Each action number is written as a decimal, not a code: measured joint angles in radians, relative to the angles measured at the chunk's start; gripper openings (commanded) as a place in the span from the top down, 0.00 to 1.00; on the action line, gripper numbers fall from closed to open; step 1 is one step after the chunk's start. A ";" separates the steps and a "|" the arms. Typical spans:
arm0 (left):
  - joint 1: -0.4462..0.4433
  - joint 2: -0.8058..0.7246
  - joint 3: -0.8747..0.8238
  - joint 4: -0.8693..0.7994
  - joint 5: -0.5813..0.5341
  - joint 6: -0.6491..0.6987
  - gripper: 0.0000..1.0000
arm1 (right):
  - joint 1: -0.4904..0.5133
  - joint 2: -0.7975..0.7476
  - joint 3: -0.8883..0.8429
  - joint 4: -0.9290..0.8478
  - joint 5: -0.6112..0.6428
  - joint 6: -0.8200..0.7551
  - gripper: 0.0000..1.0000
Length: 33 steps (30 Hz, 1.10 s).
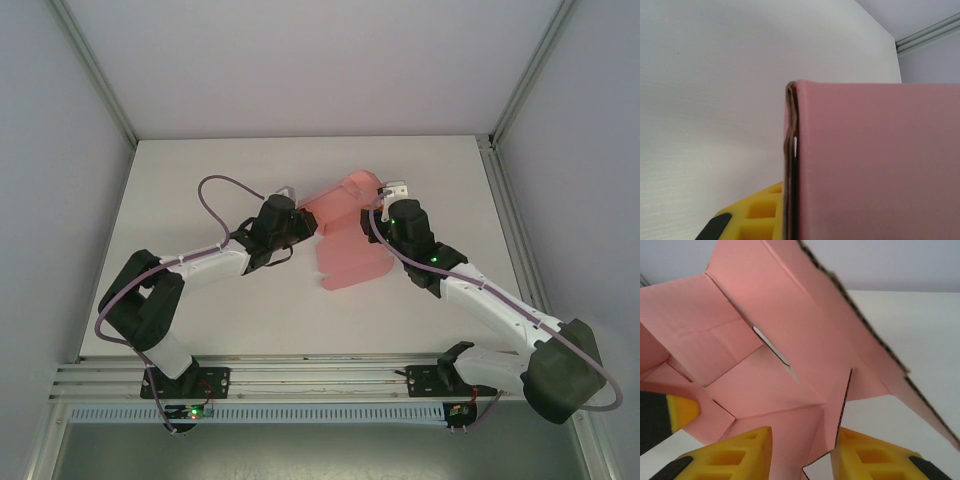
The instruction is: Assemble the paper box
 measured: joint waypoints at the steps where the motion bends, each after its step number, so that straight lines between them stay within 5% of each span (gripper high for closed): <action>1: 0.000 0.000 0.000 0.000 0.003 0.000 1.00 | 0.000 0.000 0.000 0.000 -0.003 -0.003 0.64; 21: 0.001 0.000 0.000 -0.028 0.039 0.027 1.00 | -0.032 0.156 0.173 -0.155 -0.128 -0.267 0.75; 26: 0.001 0.000 0.000 -0.059 0.027 0.027 1.00 | 0.033 0.196 0.173 -0.161 -0.004 -0.301 0.86; 33: 0.002 0.000 0.000 -0.066 0.021 0.024 1.00 | 0.131 0.261 0.171 -0.100 0.224 -0.338 0.85</action>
